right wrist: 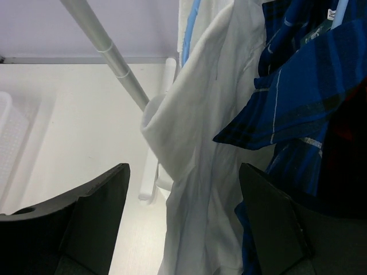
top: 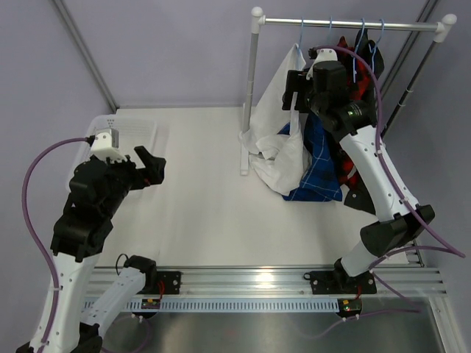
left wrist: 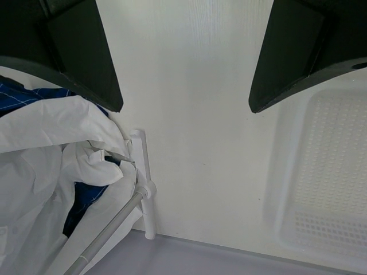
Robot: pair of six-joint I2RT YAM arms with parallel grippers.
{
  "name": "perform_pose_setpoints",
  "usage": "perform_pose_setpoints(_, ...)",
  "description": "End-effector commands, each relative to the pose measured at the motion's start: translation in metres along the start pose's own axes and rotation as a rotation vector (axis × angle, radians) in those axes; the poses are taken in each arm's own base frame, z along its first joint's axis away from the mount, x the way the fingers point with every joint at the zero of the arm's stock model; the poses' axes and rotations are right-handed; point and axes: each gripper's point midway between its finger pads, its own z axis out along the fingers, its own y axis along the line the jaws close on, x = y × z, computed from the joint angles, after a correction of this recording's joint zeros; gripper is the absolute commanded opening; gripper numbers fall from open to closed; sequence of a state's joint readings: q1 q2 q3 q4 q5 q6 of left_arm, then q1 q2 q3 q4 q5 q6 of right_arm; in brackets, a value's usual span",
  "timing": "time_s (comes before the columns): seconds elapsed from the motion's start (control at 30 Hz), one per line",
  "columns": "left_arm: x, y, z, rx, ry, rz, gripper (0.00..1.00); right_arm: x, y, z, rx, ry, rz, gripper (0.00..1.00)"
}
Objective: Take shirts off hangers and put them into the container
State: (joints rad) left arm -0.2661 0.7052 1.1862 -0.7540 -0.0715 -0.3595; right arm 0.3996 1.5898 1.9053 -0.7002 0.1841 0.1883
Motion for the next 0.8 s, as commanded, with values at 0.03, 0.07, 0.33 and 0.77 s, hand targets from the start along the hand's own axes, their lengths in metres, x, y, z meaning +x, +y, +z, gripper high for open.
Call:
perform_pose_setpoints(0.03, -0.002, -0.008, -0.003, 0.050, -0.022, -0.012, 0.99, -0.029, 0.003, 0.006, 0.036, -0.098, 0.034, 0.78)
perform_pose_setpoints(0.07, -0.001, -0.009, -0.003, 0.054, -0.020, -0.012, 0.99, -0.029, 0.003, 0.009, 0.036, -0.103, 0.035, 0.76)
perform_pose_setpoints(0.33, 0.003, -0.009, -0.004, 0.062, -0.016, -0.005, 0.99, -0.022, -0.010, 0.037, 0.131, -0.084, -0.002, 0.46)
perform_pose_setpoints(0.77, -0.005, -0.013, -0.008, 0.080, -0.034, 0.000, 0.99, -0.119, 0.005, -0.093, -0.048, -0.398, -0.136, 0.00)
